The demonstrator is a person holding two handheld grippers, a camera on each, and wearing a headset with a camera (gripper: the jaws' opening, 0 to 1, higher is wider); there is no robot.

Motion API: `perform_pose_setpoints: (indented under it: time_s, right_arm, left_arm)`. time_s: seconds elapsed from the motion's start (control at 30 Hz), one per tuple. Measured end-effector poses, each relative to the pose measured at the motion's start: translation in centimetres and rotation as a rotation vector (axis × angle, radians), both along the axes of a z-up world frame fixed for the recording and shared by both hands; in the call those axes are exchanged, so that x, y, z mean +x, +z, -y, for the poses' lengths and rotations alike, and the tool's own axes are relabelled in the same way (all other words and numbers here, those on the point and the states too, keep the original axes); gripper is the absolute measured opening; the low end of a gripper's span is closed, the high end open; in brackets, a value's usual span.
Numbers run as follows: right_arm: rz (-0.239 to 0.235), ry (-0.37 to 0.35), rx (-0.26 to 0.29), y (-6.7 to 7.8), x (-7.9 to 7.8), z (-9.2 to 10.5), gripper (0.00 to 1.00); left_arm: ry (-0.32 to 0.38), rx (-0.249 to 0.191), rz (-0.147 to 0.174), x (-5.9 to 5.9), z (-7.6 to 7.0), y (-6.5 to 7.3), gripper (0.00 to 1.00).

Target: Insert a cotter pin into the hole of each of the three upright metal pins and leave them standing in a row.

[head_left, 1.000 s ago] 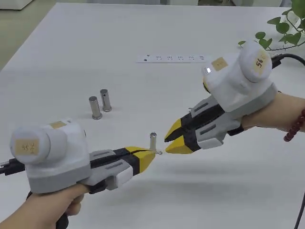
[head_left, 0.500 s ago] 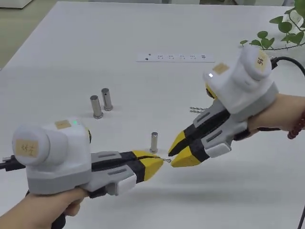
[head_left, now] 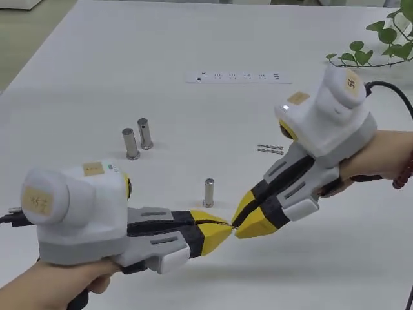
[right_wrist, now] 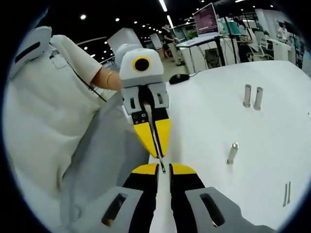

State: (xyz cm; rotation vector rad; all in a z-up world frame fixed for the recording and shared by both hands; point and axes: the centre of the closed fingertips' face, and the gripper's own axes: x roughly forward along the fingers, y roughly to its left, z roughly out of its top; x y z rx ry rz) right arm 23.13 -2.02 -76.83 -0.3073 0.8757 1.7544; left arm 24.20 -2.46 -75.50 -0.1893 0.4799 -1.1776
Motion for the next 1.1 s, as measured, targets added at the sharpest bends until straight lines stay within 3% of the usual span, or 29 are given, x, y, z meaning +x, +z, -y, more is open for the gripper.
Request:
perform_pose_setpoints:
  time_s: [0.53,0.87,0.97,1.0,1.1]
  right_arm:
    - [-0.048,0.062,-0.008,0.0,-1.6,0.4,0.05]
    - [-0.013,0.109,-0.004,0.0,-2.2,0.5,0.03]
    - [0.008,0.110,-0.011,0.0,-2.1,0.5,0.03]
    - [0.017,0.108,-0.014,0.0,-2.0,0.5,0.03]
    - [0.028,0.106,-0.019,0.0,-1.7,0.6,0.03]
  left_arm:
    - [-0.070,0.001,0.001,-1.3,0.6,0.1,0.00]
    - [-0.097,0.002,0.005,-1.8,0.7,0.0,0.00]
    - [-0.090,0.005,0.017,-1.7,0.6,0.0,0.00]
    - [-0.085,0.008,0.034,-1.5,0.6,0.0,0.00]
    - [-0.073,0.006,0.035,-1.4,0.5,-0.1,0.01]
